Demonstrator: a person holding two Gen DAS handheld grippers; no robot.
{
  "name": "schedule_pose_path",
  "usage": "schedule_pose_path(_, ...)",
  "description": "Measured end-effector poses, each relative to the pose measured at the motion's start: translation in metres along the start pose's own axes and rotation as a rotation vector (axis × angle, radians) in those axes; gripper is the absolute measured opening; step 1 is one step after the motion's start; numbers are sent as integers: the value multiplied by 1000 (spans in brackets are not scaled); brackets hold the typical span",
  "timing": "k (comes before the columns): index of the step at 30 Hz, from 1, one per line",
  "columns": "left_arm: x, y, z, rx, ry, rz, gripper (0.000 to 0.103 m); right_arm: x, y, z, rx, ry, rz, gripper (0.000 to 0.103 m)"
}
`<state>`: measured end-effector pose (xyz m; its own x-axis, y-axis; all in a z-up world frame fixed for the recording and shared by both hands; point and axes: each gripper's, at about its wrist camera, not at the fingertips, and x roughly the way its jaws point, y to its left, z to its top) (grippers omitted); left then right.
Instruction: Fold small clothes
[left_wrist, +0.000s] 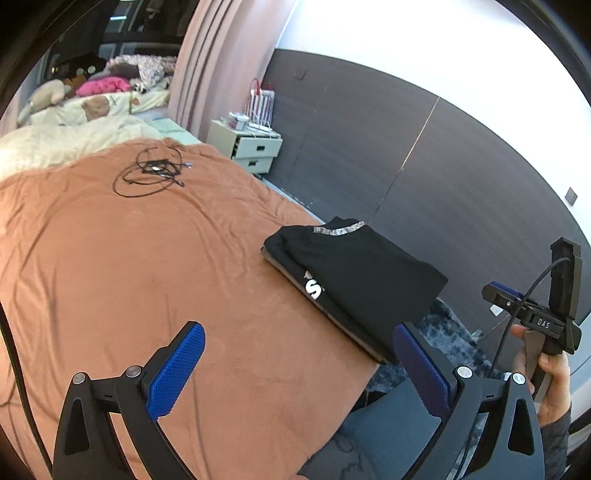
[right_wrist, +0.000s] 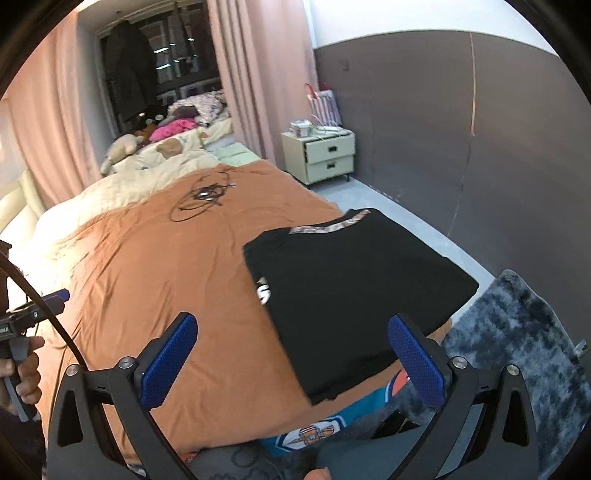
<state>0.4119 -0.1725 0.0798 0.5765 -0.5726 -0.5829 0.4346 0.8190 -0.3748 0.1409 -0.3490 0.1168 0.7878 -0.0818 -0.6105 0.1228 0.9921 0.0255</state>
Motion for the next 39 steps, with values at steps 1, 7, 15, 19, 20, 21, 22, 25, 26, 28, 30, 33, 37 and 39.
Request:
schedule_pose_path(1,-10,-1,-7,6,-11,12,102,-5,2,-6,-5,-6,7,103)
schedule_pose_path(7,-53,-5,-43,19,-56,68,102,-33,7,-49,-31,-34,35,103)
schedule_pose_path(15,-101,-21,-95,36,-118,131,103,-75,16,-97,-45,-83,45,103)
schedule_pose_path(19,-124,-31,-122,44,-147,147,102,-97,17,-125,-37,-114,55,103)
schedule_pose_path(20,-130,-34,-129,50,-155,153,102,-100,19,-130,-36,-118,57,103)
schedule_pose_path(21,-135,-37,-135,54,-162,158,102,-106,19,-138,-35,-125,62,103)
schedule_pose_path(22,-142,-41,-143,59,-173,163,102,-110,21,-145,-35,-130,64,103)
schedule_pose_path(25,-160,-50,-164,61,-197,176,102,-123,23,-167,-40,-144,77,103)
schedule_pose_path(26,-166,-53,-172,59,-205,177,103,-126,23,-173,-41,-147,85,103)
schedule_pose_path(28,-177,-58,-185,55,-221,189,102,-135,25,-188,-42,-152,100,103)
schedule_pose_path(30,-187,-63,-199,54,-234,201,102,-146,27,-205,-57,-157,113,103)
schedule_pose_path(33,-204,-69,-221,54,-252,216,102,-158,29,-222,-78,-159,134,103)
schedule_pose_path(37,-225,-76,-246,50,-274,233,102,-174,30,-243,-98,-170,146,103)
schedule_pose_path(39,-233,-83,-256,64,-285,255,102,-180,30,-252,-101,-177,155,103)
